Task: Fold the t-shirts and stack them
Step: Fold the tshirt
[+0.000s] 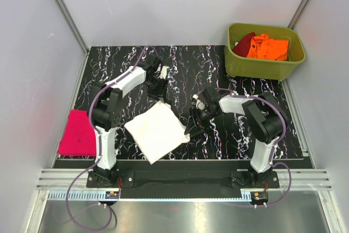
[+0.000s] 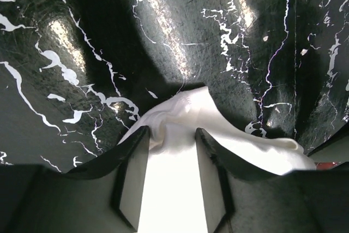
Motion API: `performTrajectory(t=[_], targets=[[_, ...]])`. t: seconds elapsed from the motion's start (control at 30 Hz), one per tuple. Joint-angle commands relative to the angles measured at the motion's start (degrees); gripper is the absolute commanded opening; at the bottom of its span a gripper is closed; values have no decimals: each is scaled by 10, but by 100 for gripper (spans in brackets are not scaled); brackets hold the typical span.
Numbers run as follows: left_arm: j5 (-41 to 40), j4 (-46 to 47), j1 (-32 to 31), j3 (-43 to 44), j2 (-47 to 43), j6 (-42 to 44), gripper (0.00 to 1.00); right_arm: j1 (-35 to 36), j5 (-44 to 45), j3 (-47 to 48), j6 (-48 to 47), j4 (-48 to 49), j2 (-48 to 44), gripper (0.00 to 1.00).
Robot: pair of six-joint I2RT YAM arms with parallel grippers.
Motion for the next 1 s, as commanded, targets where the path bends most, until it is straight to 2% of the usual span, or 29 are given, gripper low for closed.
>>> performTrajectory(t=[0.0, 0.3, 0.33, 0.4, 0.43, 0.47, 0.5, 0.67, 0.83, 0.9, 0.97], targets=[[25, 24, 3, 19, 5, -1, 42, 7, -17, -5, 5, 20, 5, 49], [29, 44, 4, 9, 8, -19, 27, 8, 1, -2, 19, 37, 12, 46], [30, 46, 4, 8, 8, -21, 24, 7, 0, -2, 19, 37, 12, 43], [28, 48, 4, 7, 11, -23, 18, 8, -2, 2, 21, 31, 12, 23], [22, 49, 4, 8, 13, -28, 7, 8, -1, 2, 23, 25, 10, 17], [19, 49, 4, 9, 14, -30, 1, 10, 1, -1, 25, 19, 5, 11], [15, 51, 4, 9, 16, -37, 0, 11, 11, -2, 25, 0, -11, 0], [-35, 45, 4, 21, 29, -58, 0, 14, 50, -33, 29, -48, -70, 0], [-71, 53, 3, 24, 25, -73, 0, 14, 52, -56, 38, -26, -52, 0], [-83, 51, 3, 31, 22, -74, 7, 14, 56, -56, 42, -18, -44, 0], [-90, 50, 3, 43, 20, -76, 7, 14, 53, -52, 46, -19, -37, 0]])
